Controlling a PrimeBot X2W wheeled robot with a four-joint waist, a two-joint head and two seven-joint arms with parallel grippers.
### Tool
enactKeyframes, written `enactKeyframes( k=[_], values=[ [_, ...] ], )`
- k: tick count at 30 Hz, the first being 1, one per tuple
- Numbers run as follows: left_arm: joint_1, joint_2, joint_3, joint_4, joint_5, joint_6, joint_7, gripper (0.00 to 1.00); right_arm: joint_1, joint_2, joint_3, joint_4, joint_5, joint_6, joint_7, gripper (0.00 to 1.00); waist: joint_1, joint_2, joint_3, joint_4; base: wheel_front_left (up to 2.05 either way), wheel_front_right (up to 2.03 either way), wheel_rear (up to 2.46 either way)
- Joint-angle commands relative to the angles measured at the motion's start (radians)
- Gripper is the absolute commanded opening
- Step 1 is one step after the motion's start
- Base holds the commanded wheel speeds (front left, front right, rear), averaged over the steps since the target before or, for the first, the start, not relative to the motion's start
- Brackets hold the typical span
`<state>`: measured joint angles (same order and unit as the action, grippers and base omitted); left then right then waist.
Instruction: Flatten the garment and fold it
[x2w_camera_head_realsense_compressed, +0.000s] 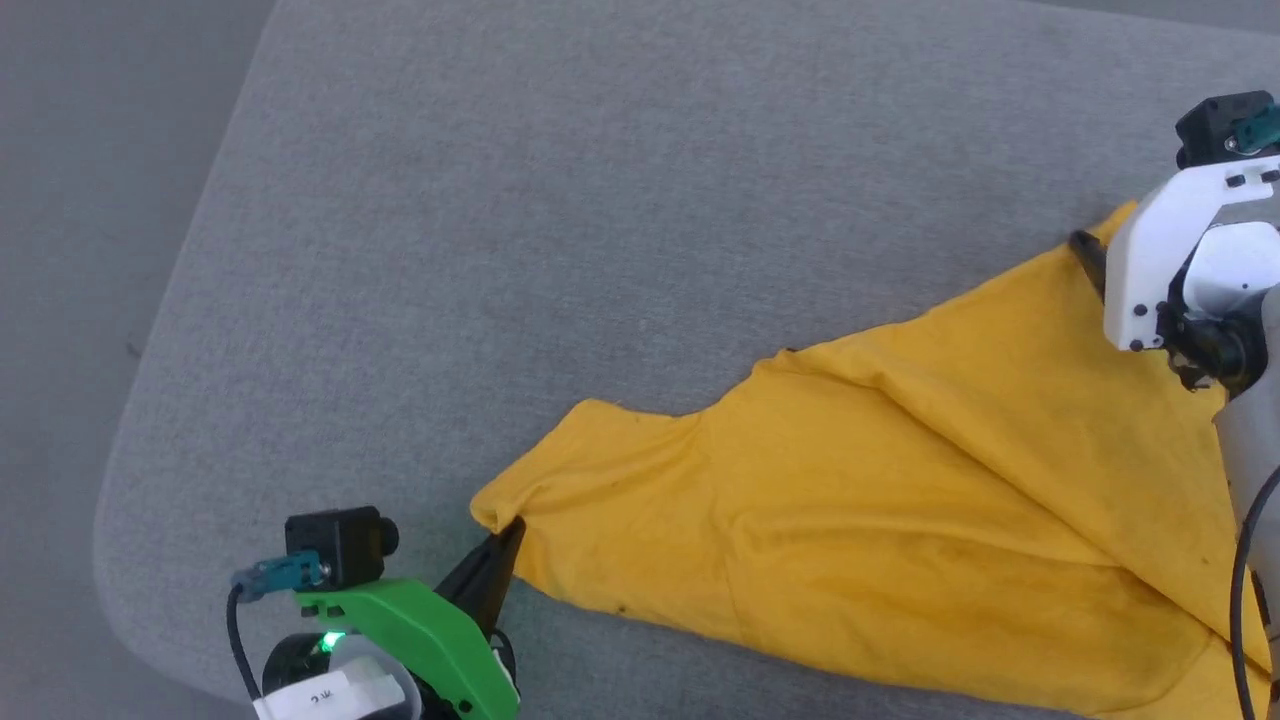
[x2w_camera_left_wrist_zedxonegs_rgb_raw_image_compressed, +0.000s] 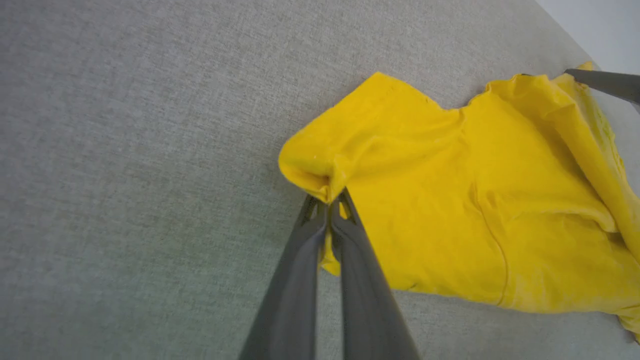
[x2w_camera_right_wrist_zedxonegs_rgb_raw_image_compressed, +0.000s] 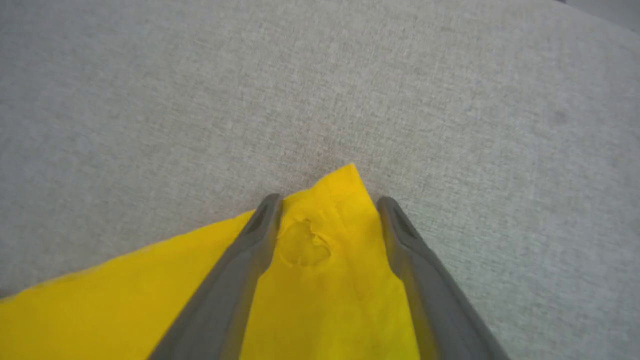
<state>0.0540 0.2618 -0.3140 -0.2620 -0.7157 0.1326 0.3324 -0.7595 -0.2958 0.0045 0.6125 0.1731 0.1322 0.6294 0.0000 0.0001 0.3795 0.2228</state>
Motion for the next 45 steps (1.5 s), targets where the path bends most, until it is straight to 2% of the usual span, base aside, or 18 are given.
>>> enactKeyframes(
  k=[1, 2, 3, 4, 5, 7, 10, 19, 23, 28, 32, 36, 40, 45],
  values=[
    [-0.018, -0.005, -0.002, 0.006, -0.006, -0.006, -0.009, 0.00, -0.017, 0.002, -0.010, 0.017, -0.021, -0.002, 0.038, 1.00, 0.0000, -0.0001, 0.030, 0.032, 0.00, 0.00, 0.00],
    [-0.019, -0.007, -0.002, 0.009, -0.007, -0.008, -0.013, 0.00, -0.022, 0.003, -0.020, 0.029, -0.035, -0.002, 0.074, 1.00, 0.0000, -0.0001, 0.031, 0.034, 0.00, 0.00, 0.00],
    [-0.020, -0.008, -0.003, 0.012, -0.008, -0.010, -0.015, 0.00, -0.024, 0.005, -0.029, 0.038, -0.045, -0.002, 0.105, 0.95, 0.0000, -0.0001, 0.031, 0.035, 0.00, 0.00, 0.00],
    [-0.020, -0.009, -0.003, 0.015, -0.009, -0.011, -0.016, 0.00, -0.026, 0.008, -0.037, 0.045, -0.058, -0.002, 0.144, 0.56, 0.0000, -0.0001, 0.031, 0.035, 0.00, 0.00, 0.00],
    [-0.019, -0.009, -0.003, 0.017, -0.009, -0.011, -0.018, 0.00, -0.026, 0.011, -0.044, 0.046, -0.068, -0.002, 0.168, 0.35, 0.0000, -0.0001, 0.030, 0.035, 0.00, 0.00, 0.00],
    [-0.019, -0.009, -0.004, 0.021, -0.010, -0.012, -0.020, 0.00, -0.023, 0.018, -0.057, 0.034, -0.082, -0.002, 0.195, 0.00, 0.0000, -0.0001, 0.027, 0.032, 0.00, 0.00, 0.00],
    [-0.018, -0.008, 0.000, 0.026, -0.011, -0.011, -0.025, 0.00, -0.001, 0.032, -0.075, -0.015, -0.094, -0.002, 0.145, 0.00, 0.0000, -0.0001, 0.010, 0.019, 0.00, 0.00, 0.00],
    [-0.025, 0.006, 0.050, 0.027, 0.010, -0.011, -0.106, 0.00, 0.214, 0.076, -0.120, -0.221, -0.021, -0.002, -0.204, 0.00, 0.0000, -0.0001, -0.099, -0.077, 0.00, 0.00, 0.00],
    [-0.065, 0.011, 0.088, 0.024, 0.030, -0.021, -0.176, 0.00, 0.329, 0.094, -0.148, -0.341, 0.034, -0.002, -0.268, 0.00, 0.0000, -0.0001, -0.137, -0.126, 0.00, 0.00, 0.00],
    [-0.183, 0.008, 0.130, 0.038, -0.004, -0.054, -0.204, 0.00, 0.399, 0.089, -0.162, -0.477, 0.061, -0.002, -0.234, 0.00, 0.0000, -0.0001, -0.148, -0.185, 0.00, 0.00, 0.00],
    [-0.348, 0.004, 0.169, 0.092, -0.065, -0.079, -0.182, 0.00, 0.353, 0.059, -0.152, -0.550, 0.067, -0.002, -0.164, 0.00, 0.0000, -0.0001, -0.121, -0.224, 0.00, 0.00, 0.00],
    [-0.562, 0.029, 0.194, 0.167, -0.076, -0.090, -0.145, 0.00, 0.221, 0.018, -0.116, -0.569, 0.063, -0.002, -0.091, 0.00, 0.0000, -0.0001, -0.062, -0.259, 0.00, 0.00, 0.00],
    [-0.802, 0.034, 0.224, 0.255, -0.079, -0.074, -0.133, 0.00, 0.049, -0.018, -0.072, -0.543, 0.065, -0.002, -0.033, 0.00, 0.0000, -0.0001, 0.013, -0.290, 0.00, 0.00, 0.00],
    [-1.106, 0.052, 0.261, 0.345, -0.045, -0.056, -0.175, 0.00, -0.206, -0.025, -0.040, -0.469, 0.058, -0.002, -0.010, 0.00, 0.0000, -0.0001, 0.115, -0.322, 0.00, 0.00, 0.00]
  ],
)
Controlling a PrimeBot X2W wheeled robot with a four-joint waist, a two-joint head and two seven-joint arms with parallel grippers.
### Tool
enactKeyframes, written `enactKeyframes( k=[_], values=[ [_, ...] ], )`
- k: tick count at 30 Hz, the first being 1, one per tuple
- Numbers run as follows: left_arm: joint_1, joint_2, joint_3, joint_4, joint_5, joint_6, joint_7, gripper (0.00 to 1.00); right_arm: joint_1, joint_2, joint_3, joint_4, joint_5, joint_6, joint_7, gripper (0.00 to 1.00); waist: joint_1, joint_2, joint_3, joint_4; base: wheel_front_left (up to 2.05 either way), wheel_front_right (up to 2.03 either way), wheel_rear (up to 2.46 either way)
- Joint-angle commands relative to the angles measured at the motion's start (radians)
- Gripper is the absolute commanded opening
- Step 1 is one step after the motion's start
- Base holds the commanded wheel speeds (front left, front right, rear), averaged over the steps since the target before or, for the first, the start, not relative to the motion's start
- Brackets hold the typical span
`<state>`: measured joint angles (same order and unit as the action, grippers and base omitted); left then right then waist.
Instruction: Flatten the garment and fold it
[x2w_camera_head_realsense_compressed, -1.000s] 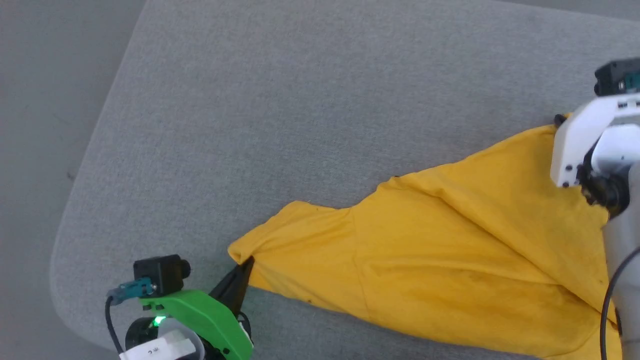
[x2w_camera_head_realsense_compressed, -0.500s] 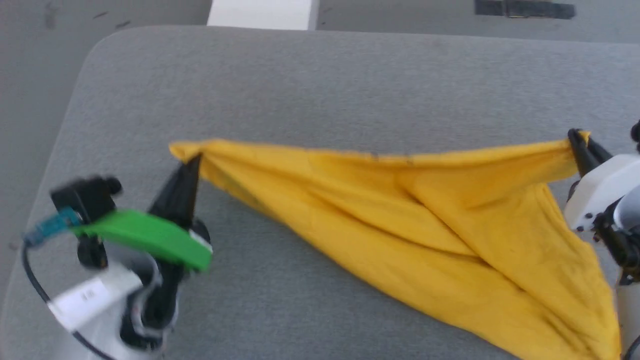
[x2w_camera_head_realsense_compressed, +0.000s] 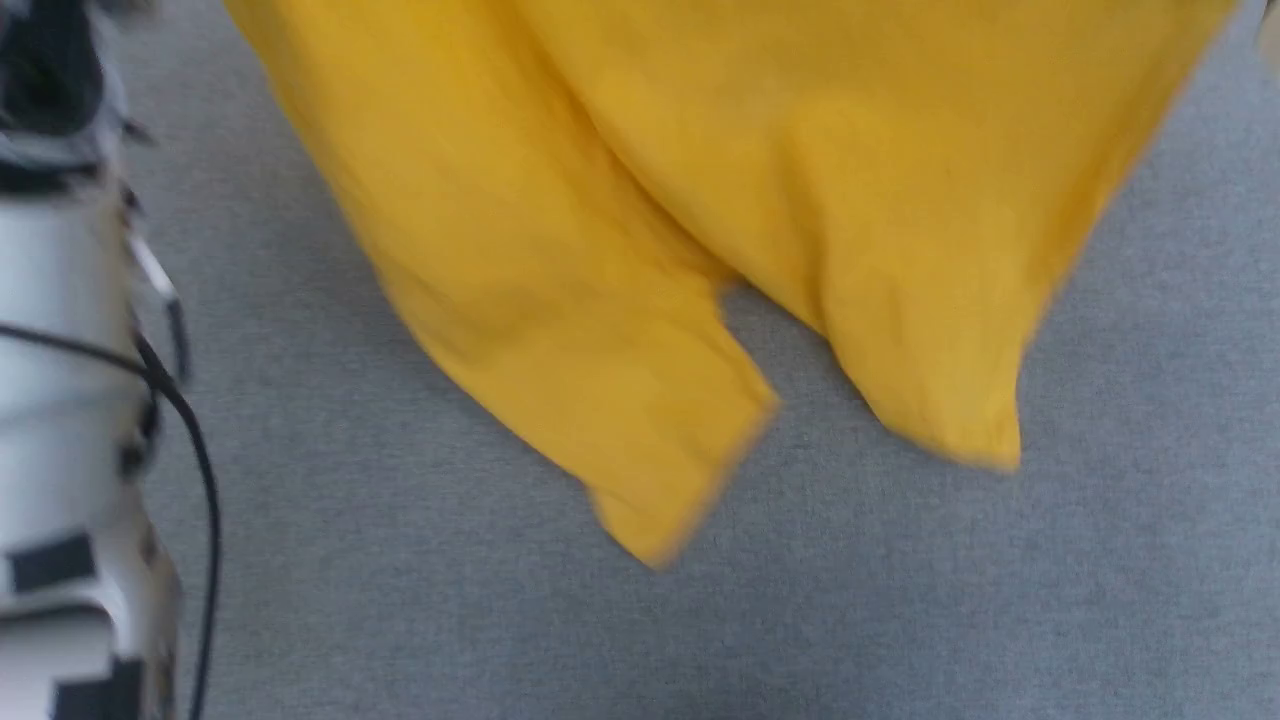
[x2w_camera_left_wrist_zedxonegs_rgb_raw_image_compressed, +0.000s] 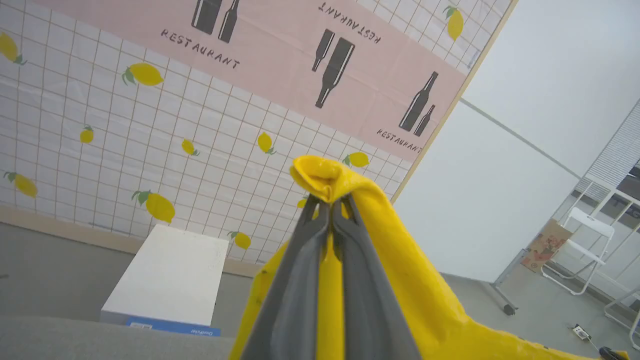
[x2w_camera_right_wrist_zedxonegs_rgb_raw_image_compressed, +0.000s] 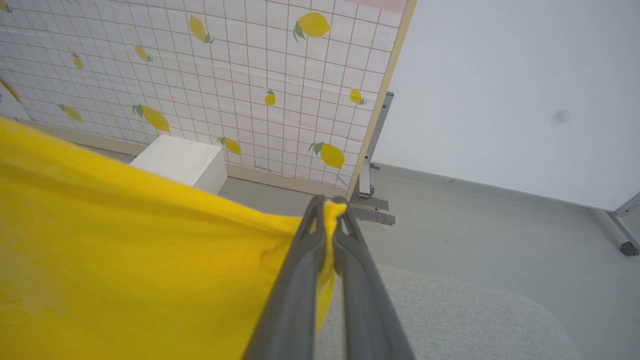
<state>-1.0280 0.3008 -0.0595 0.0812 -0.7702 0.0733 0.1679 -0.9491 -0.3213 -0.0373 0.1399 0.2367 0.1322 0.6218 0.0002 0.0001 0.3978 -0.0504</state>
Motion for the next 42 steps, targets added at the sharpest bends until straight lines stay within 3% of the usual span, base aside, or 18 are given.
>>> enactKeyframes(
  k=[1, 10, 15, 19, 25, 31, 38, 42],
  values=[
    [-0.072, 0.018, 0.015, 0.019, 0.017, 0.006, -0.025, 0.00, -0.059, 0.001, 0.008, 0.017, -0.014, -0.002, -0.004, 0.00, -0.0002, -0.0001, 0.113, -0.054, 0.00, 0.00, 0.00],
    [-0.450, 0.054, 0.066, 0.155, 0.101, 0.021, -0.209, 0.00, -0.415, 0.043, -0.016, 0.144, -0.191, -0.002, -0.167, 0.00, -0.0002, -0.0001, 0.200, -0.083, 0.00, 0.00, 0.00],
    [-0.569, 0.070, 0.066, 0.197, 0.135, -0.006, -0.308, 0.00, -0.526, 0.065, -0.052, 0.187, -0.295, -0.002, -0.297, 0.00, -0.0002, -0.0001, 0.201, -0.073, 0.00, 0.00, 0.00],
    [-0.570, 0.073, 0.048, 0.237, 0.141, -0.051, -0.347, 0.00, -0.523, 0.073, -0.038, 0.234, -0.307, -0.002, -0.354, 0.00, -0.0002, -0.0001, 0.188, -0.054, 0.00, 0.00, 0.00],
    [-0.353, 0.114, -0.046, 0.339, 0.202, -0.113, -0.323, 0.00, -0.347, 0.044, 0.046, 0.297, -0.241, -0.002, -0.399, 0.00, -0.0002, -0.0001, 0.140, -0.019, 0.00, 0.00, 0.00],
    [-0.016, 0.154, -0.162, 0.394, 0.257, -0.135, -0.227, 0.00, -0.095, 0.005, 0.132, 0.318, -0.118, -0.002, -0.415, 0.00, -0.0002, -0.0001, 0.055, 0.003, 0.00, 0.00, 0.00],
    [0.409, 0.124, -0.230, 0.344, 0.154, -0.145, -0.033, 0.00, 0.212, -0.048, 0.157, 0.221, -0.001, -0.002, -0.374, 0.00, -0.0002, -0.0001, -0.070, 0.025, 0.00, 0.00, 0.00],
    [0.641, 0.110, -0.253, 0.243, 0.091, -0.121, 0.052, 0.00, 0.399, -0.071, 0.152, 0.122, 0.029, -0.002, -0.344, 0.00, -0.0002, -0.0001, -0.130, 0.032, 0.00, 0.00, 0.00]
  ],
)
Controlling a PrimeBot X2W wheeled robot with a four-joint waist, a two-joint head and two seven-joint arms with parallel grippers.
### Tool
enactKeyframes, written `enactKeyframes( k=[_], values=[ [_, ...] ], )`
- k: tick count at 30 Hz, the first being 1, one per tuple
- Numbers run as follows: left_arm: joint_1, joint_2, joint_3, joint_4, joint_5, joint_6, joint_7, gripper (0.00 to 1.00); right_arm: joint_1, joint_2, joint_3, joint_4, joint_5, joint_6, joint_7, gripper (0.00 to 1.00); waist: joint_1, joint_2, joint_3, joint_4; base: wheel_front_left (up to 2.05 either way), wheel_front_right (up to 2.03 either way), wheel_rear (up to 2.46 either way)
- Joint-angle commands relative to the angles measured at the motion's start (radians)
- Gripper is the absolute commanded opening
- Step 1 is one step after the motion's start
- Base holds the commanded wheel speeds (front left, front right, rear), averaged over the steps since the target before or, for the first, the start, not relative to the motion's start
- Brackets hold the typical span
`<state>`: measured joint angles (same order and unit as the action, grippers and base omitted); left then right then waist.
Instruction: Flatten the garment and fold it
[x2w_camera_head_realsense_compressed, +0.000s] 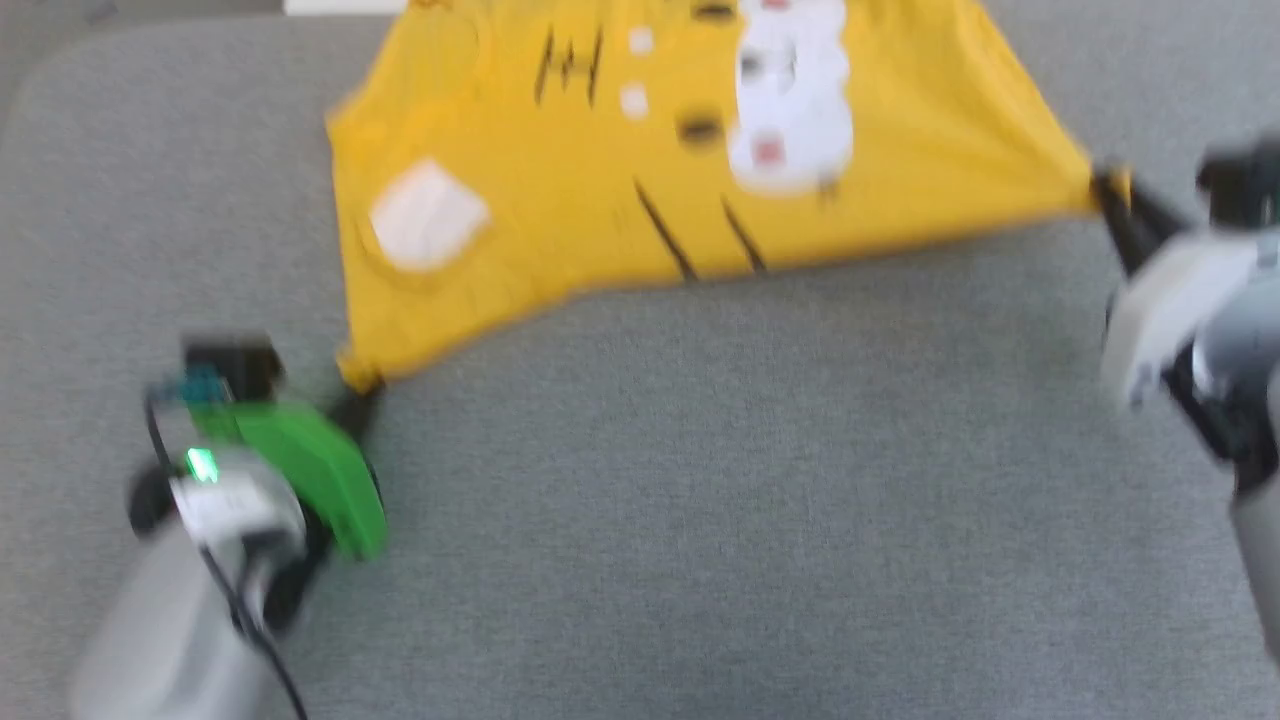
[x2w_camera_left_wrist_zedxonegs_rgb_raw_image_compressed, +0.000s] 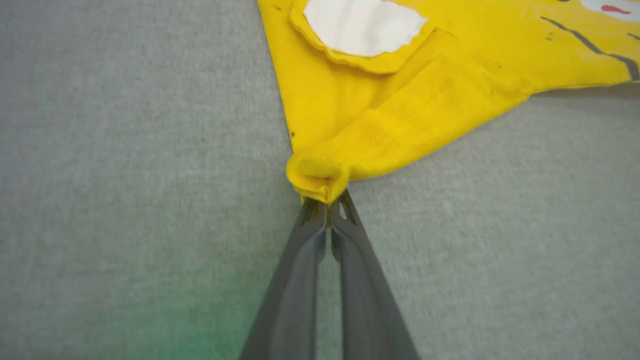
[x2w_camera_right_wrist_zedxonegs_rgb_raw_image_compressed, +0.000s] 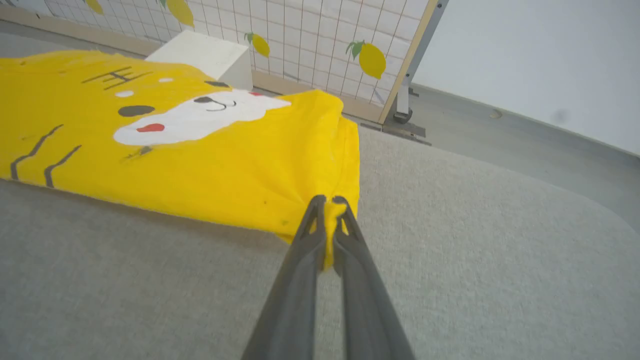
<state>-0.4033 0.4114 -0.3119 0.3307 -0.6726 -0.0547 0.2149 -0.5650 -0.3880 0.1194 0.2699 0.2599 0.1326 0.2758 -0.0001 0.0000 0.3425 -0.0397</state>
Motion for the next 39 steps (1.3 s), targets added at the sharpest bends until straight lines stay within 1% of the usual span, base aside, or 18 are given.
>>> enactKeyframes(
  k=[1, 4, 9, 11, 16, 19, 21, 23, 25, 28, 30, 34, 36, 39],
  values=[
    [0.073, -0.004, -0.007, -0.039, -0.022, 0.014, 0.024, 0.00, 0.061, -0.001, -0.018, -0.033, 0.012, -0.002, 0.009, 0.00, 0.0001, 0.0000, -0.086, 0.023, 0.00, 0.00, 0.00],
    [0.208, -0.009, -0.027, -0.123, -0.055, 0.033, 0.071, 0.00, 0.182, 0.010, -0.051, -0.094, 0.010, -0.002, 0.029, 0.00, 0.0001, 0.0000, -0.119, 0.030, 0.00, 0.00, 0.00],
    [0.396, -0.008, -0.047, -0.257, -0.097, 0.088, 0.132, 0.00, 0.372, 0.035, -0.106, -0.183, -0.019, -0.002, 0.076, 0.00, 0.0001, 0.0000, -0.164, 0.040, 0.00, 0.00, 0.00],
    [0.455, 0.003, -0.059, -0.303, -0.102, 0.111, 0.163, 0.00, 0.439, 0.048, -0.134, -0.219, -0.034, -0.002, 0.094, 0.00, 0.0001, 0.0000, -0.176, 0.045, 0.00, 0.00, 0.00],
    [0.569, 0.035, -0.081, -0.393, -0.121, 0.158, 0.244, 0.00, 0.590, 0.076, -0.184, -0.280, -0.055, -0.002, 0.141, 0.00, 0.0001, 0.0000, -0.198, 0.061, 0.00, 0.00, 0.00],
    [0.611, 0.055, -0.079, -0.431, -0.112, 0.184, 0.253, 0.00, 0.659, 0.080, -0.206, -0.302, -0.073, -0.002, 0.180, 0.00, 0.0001, 0.0000, -0.203, 0.068, 0.00, 0.00, 0.00],
    [0.628, 0.067, -0.080, -0.449, -0.097, 0.190, 0.243, 0.00, 0.700, 0.086, -0.219, -0.311, -0.082, -0.002, 0.208, 0.00, 0.0001, 0.0000, -0.206, 0.072, 0.00, 0.00, 0.00],
    [0.631, 0.071, -0.074, -0.463, -0.072, 0.182, 0.194, 0.00, 0.726, 0.096, -0.228, -0.322, -0.082, -0.002, 0.214, 0.00, 0.0001, 0.0000, -0.205, 0.076, 0.00, 0.00, 0.00],
    [0.616, 0.066, -0.071, -0.466, -0.037, 0.159, 0.116, 0.00, 0.739, 0.107, -0.230, -0.338, -0.084, -0.002, 0.193, 0.00, 0.0001, 0.0000, -0.204, 0.077, 0.00, 0.00, 0.00],
    [0.572, 0.045, -0.069, -0.445, 0.032, 0.126, -0.031, 0.00, 0.739, 0.124, -0.236, -0.355, -0.093, -0.002, 0.103, 0.00, 0.0001, 0.0000, -0.201, 0.076, 0.00, 0.00, 0.00],
    [0.531, 0.019, -0.073, -0.425, 0.074, 0.114, -0.120, 0.00, 0.735, 0.129, -0.225, -0.355, -0.089, -0.002, 0.032, 0.00, 0.0001, 0.0000, -0.199, 0.075, 0.00, 0.00, 0.00],
    [0.444, -0.016, -0.081, -0.391, 0.152, 0.102, -0.262, 0.00, 0.713, 0.125, -0.203, -0.351, -0.090, -0.002, -0.064, 0.00, 0.0001, 0.0000, -0.195, 0.066, 0.00, 0.00, 0.00],
    [0.396, -0.021, -0.081, -0.379, 0.187, 0.104, -0.301, 0.00, 0.691, 0.116, -0.197, -0.349, -0.092, -0.002, -0.086, 0.00, 0.0001, 0.0000, -0.190, 0.060, 0.00, 0.00, 0.00],
    [0.318, -0.018, -0.093, -0.362, 0.217, 0.095, -0.292, 0.00, 0.643, 0.086, -0.184, -0.332, -0.084, -0.002, -0.090, 0.00, 0.0001, 0.0000, -0.177, 0.051, 0.00, 0.00, 0.00]
  ],
)
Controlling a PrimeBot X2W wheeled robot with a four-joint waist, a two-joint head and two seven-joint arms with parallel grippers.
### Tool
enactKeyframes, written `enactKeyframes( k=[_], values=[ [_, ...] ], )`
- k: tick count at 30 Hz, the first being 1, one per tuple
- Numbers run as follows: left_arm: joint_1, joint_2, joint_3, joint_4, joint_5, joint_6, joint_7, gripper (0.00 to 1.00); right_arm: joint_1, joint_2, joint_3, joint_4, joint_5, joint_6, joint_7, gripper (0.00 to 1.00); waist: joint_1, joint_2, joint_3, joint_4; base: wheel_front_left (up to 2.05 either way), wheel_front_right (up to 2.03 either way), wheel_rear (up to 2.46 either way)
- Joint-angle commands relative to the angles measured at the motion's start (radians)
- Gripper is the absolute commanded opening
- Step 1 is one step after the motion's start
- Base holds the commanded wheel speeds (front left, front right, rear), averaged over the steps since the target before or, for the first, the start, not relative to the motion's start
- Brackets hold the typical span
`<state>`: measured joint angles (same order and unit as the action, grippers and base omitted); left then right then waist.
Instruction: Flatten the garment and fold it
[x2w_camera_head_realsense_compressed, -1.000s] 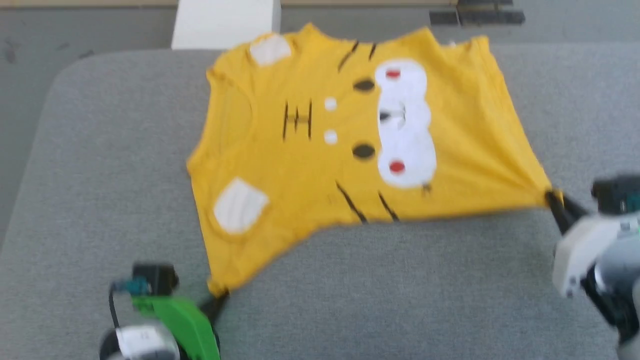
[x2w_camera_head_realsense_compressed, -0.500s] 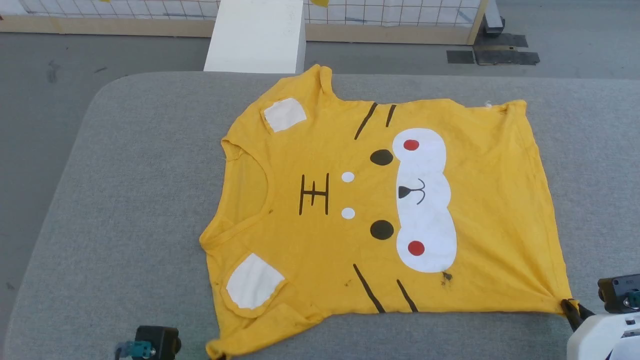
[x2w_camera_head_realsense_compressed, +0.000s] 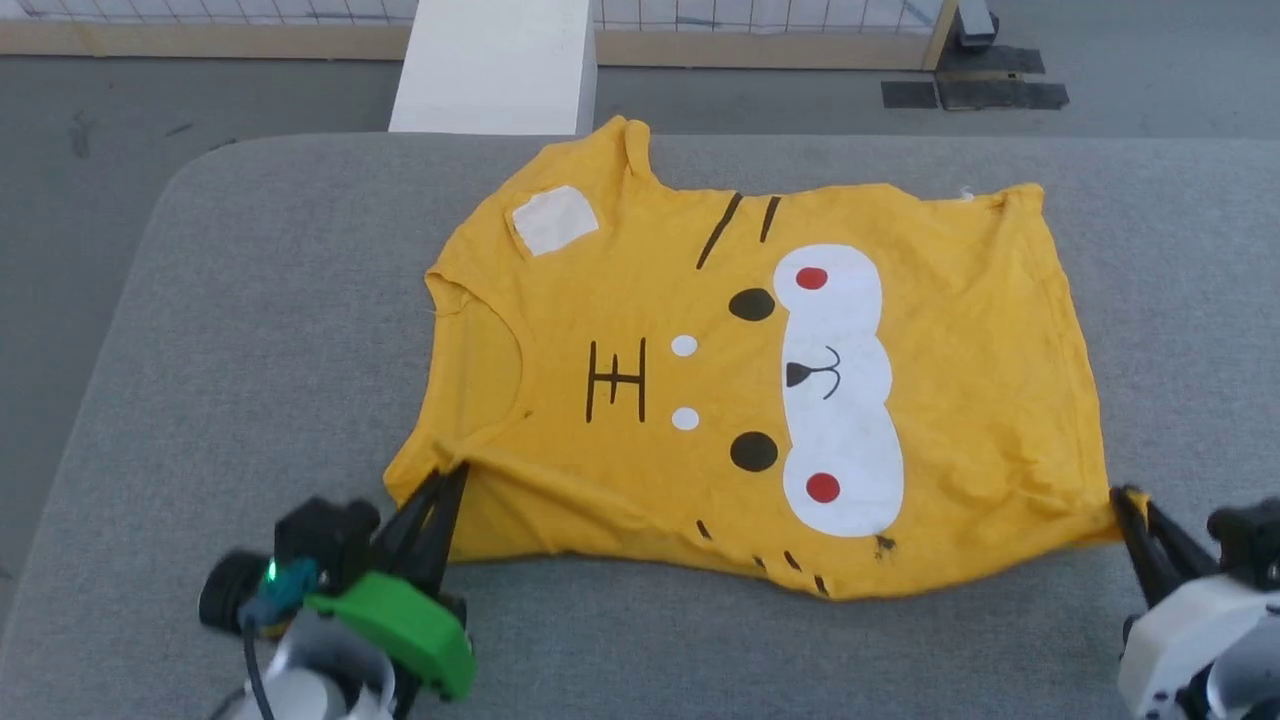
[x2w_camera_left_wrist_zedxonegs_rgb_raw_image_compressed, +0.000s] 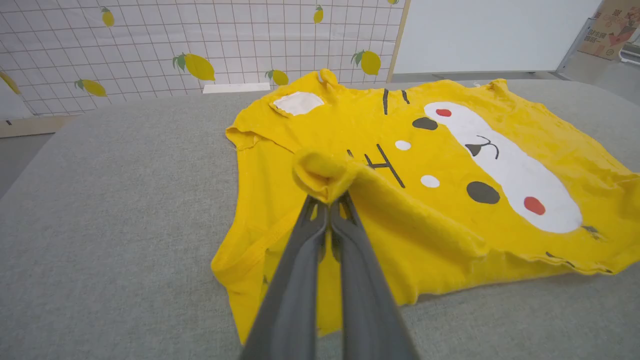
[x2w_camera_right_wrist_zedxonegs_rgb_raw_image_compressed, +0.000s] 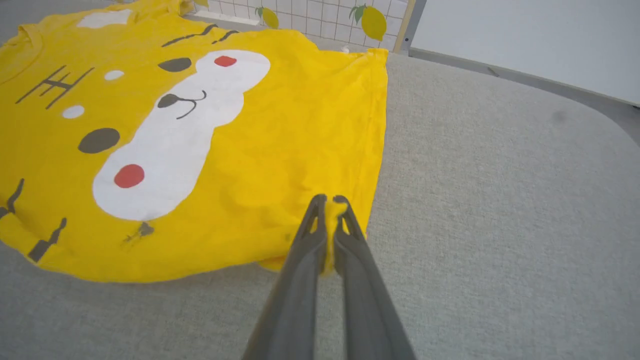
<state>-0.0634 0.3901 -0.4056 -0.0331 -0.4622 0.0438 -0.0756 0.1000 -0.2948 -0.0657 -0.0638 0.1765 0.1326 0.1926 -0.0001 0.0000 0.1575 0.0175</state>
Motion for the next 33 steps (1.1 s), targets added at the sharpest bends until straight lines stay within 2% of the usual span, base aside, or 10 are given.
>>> enactKeyframes(
  k=[1, 9, 14, 17, 26, 31, 32, 33],
  values=[
    [-0.055, 0.007, 0.000, 0.006, 0.014, -0.010, 0.007, 0.00, -0.047, -0.022, 0.009, 0.012, 0.007, -0.002, -0.007, 0.00, 0.0001, 0.0000, 0.018, -0.011, 0.00, 0.00, 0.00],
    [-0.317, 0.037, 0.004, 0.079, 0.017, -0.080, 0.108, 0.00, -0.253, -0.103, 0.060, 0.066, 0.037, -0.002, 0.056, 0.00, 0.0001, 0.0000, 0.111, -0.032, 0.00, 0.00, 0.00],
    [-0.471, 0.075, -0.015, 0.177, 0.009, -0.136, 0.190, 0.00, -0.365, -0.123, 0.091, 0.122, 0.048, -0.002, 0.142, 0.00, 0.0001, 0.0000, 0.179, -0.044, 0.00, 0.00, 0.00],
    [-0.531, 0.089, -0.027, 0.248, -0.022, -0.154, 0.249, 0.00, -0.424, -0.130, 0.110, 0.176, 0.066, -0.002, 0.189, 0.00, 0.0001, 0.0000, 0.208, -0.050, 0.00, 0.00, 0.00],
    [-0.574, 0.100, -0.035, 0.455, -0.138, -0.158, 0.469, 0.00, -0.573, -0.140, 0.176, 0.334, 0.119, -0.002, 0.290, 0.00, 0.0001, 0.0000, 0.272, -0.061, 0.00, 0.00, 0.00],
    [-0.537, 0.088, -0.025, 0.496, -0.220, -0.145, 0.597, 0.00, -0.620, -0.129, 0.188, 0.402, 0.160, -0.002, 0.383, 0.00, 0.0001, 0.0000, 0.279, -0.058, 0.00, 0.00, 0.00],
    [-0.530, 0.085, -0.017, 0.493, -0.234, -0.135, 0.604, 0.27, -0.624, -0.122, 0.179, 0.413, 0.172, -0.002, 0.407, 0.00, 0.0001, 0.0000, 0.275, -0.056, 0.00, 0.00, 0.00],
    [-0.525, 0.083, -0.010, 0.485, -0.237, -0.126, 0.596, 0.89, -0.626, -0.115, 0.169, 0.418, 0.180, -0.002, 0.420, 0.00, 0.0001, 0.0000, 0.272, -0.055, 0.00, 0.00, 0.00]
  ],
)
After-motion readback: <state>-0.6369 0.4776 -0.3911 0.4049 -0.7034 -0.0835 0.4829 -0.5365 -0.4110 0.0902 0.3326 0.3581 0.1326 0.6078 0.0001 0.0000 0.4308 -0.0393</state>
